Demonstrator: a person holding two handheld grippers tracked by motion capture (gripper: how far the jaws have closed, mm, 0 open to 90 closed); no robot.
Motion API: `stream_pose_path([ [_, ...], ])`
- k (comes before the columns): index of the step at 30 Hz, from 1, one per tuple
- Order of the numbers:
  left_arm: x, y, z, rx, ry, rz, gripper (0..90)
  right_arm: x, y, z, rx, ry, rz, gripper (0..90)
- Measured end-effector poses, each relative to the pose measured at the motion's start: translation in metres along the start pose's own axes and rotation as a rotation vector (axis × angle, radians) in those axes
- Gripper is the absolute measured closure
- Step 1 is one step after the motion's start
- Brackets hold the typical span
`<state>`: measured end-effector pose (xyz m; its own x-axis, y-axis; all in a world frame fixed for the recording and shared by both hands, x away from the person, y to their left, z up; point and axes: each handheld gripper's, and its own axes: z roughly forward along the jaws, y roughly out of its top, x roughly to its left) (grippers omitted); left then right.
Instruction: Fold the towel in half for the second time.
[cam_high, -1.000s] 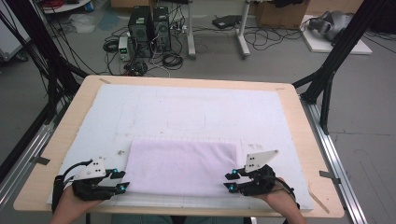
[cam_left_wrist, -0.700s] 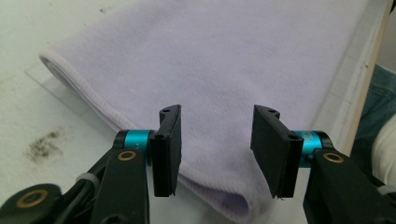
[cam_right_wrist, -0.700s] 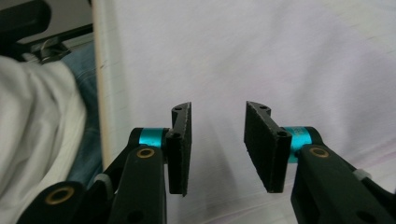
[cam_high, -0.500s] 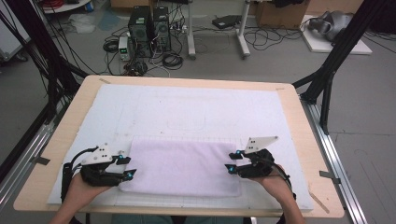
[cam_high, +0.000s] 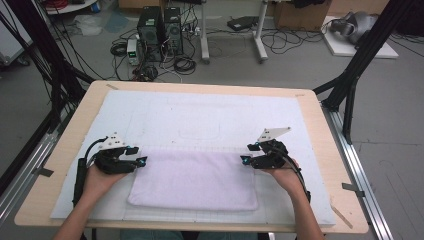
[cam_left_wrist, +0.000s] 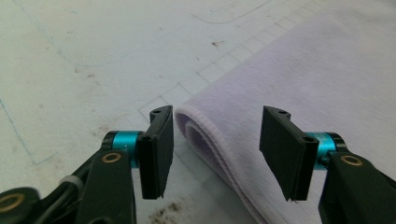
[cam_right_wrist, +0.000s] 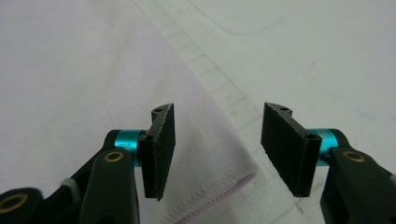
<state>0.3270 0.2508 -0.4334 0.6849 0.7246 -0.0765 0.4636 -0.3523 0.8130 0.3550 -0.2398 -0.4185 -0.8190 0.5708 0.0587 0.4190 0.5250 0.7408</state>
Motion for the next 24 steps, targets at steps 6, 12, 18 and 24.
stream_pose_path([
  [6,0.010,-0.005,0.020,0.051,0.003,-0.040,44.0,-0.007,-0.010,0.010,0.037,-0.001,0.019,45.8],
  [12,0.008,-0.002,0.018,0.059,0.016,-0.038,43.6,-0.008,-0.022,0.015,0.022,0.014,0.063,49.1],
  [18,0.009,0.005,0.021,0.063,0.001,-0.052,42.8,-0.006,-0.022,0.015,0.021,0.016,0.067,51.7],
  [24,0.006,0.009,0.030,0.098,-0.024,-0.029,52.6,-0.004,-0.022,0.015,0.025,0.013,0.067,53.9],
])
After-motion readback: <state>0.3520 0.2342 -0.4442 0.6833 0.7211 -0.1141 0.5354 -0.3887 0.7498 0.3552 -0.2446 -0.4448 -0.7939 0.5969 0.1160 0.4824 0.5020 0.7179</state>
